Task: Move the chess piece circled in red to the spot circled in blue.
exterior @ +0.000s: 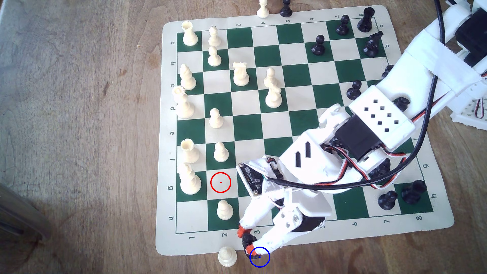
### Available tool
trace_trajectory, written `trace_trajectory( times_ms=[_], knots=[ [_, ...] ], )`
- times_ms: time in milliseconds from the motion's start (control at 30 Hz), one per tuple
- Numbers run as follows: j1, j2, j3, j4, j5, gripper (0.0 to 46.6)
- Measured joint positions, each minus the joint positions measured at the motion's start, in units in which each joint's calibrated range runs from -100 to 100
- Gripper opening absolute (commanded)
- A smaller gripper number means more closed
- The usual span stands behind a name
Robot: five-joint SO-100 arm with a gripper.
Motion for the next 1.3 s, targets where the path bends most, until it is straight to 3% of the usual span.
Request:
trace_trajectory(
  times_ms=[400,467,500,567,767,1167,1233,1300],
  knots=[
    [-1.0,2.7,0.0,-0.6,0.2,0.6],
    [-1.0,2.8,0.0,-1.0,0.0,4.6],
    [-1.0,3.0,0.0,-1.3,0.0,10.0],
    [-1.0,3.2,0.0,-1.5,0.0,13.5],
    [-1.0,3.3,0.0,0.5,-1.3,16.7],
    [-1.0,-1.0,2.3,11.6,-1.3,16.1],
    [-1.0,-3.9,5.1,12.0,-1.3,13.9],
    [-1.1,-8.0,8.2,12.0,-1.3,6.6]
  ],
)
